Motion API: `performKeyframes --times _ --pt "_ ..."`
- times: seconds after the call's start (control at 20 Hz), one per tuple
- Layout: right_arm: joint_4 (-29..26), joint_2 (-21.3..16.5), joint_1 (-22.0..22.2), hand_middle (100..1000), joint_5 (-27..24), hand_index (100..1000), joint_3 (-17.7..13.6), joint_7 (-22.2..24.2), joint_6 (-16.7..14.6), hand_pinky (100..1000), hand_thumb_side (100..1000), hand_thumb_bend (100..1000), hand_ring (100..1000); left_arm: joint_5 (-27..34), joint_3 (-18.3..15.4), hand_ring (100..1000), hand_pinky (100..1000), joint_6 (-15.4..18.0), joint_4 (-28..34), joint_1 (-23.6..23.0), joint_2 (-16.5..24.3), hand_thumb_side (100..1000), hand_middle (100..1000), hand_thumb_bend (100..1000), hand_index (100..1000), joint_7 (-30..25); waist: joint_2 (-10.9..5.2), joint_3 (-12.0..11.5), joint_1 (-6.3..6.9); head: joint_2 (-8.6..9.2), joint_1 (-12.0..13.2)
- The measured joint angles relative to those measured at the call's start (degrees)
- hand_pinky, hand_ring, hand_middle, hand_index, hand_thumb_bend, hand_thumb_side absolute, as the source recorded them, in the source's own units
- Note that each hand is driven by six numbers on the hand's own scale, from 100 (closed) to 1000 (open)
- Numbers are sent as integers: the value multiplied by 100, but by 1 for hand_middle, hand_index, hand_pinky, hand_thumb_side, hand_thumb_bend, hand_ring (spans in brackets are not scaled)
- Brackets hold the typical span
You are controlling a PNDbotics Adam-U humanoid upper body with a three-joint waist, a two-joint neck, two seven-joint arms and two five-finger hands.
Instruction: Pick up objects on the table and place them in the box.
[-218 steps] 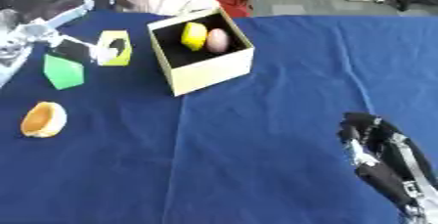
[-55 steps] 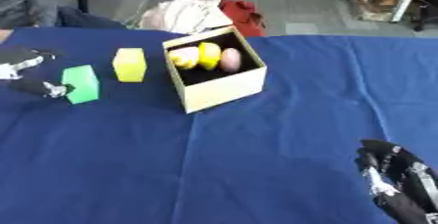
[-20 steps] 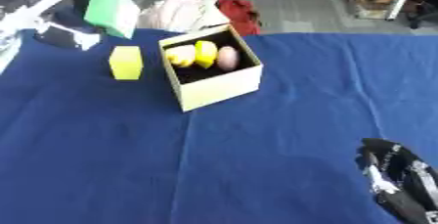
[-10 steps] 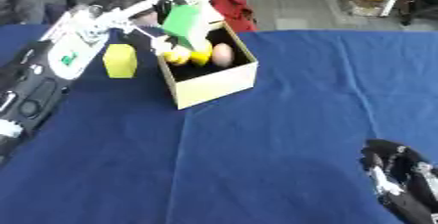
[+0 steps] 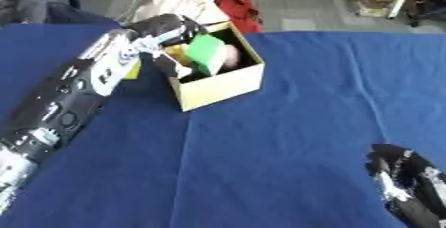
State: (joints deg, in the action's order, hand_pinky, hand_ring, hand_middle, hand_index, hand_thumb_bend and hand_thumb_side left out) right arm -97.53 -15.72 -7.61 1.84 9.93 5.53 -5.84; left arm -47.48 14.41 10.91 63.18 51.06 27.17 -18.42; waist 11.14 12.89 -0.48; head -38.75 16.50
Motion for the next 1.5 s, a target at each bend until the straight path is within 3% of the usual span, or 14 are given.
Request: performKeyframes --times 0.1,0.35,0.55,0.8,1.0,1.2,1.4,1.5 --pt "0 1 0 634 0 760 0 3 -3 649 414 100 644 1 0 828 858 21 86 -10 18 682 843 152 935 -18 0 -23 0 0 -3" --pt "1 5 -1 634 0 760 0 7 -7 649 415 100 643 15 -17 899 905 106 462 -32 280 798 916 274 975 -202 0 -75 0 0 -20" --pt "2 5 -1 634 1 760 0 7 -7 649 414 100 643 6 -52 882 888 153 607 -96 464 735 900 255 966 -426 0 -104 0 1 -43" --pt "4 6 -1 634 2 760 0 8 -8 649 416 100 642 -113 -86 897 898 80 514 -141 488 778 917 310 975 -393 0 -113 0 2 -52" --pt "7 7 -1 634 2 760 -1 6 -9 649 414 100 642 -265 -85 897 898 97 366 -165 485 791 914 290 974 -340 0 -86 0 2 -54" --pt "20 7 -1 634 2 760 -1 1 -11 649 422 100 641 -193 -172 893 897 66 389 -177 538 717 906 268 971 -262 0 -94 0 2 -54" --pt "22 7 -3 633 3 760 -1 1 -12 648 417 100 641 -87 -345 905 904 -1 431 -228 808 654 920 318 982 -386 0 -123 2 3 -87" --pt "23 7 -4 633 6 760 -2 0 -13 648 420 100 641 -101 -448 915 908 -32 355 -236 946 622 931 397 990 -519 0 -123 2 8 -102"
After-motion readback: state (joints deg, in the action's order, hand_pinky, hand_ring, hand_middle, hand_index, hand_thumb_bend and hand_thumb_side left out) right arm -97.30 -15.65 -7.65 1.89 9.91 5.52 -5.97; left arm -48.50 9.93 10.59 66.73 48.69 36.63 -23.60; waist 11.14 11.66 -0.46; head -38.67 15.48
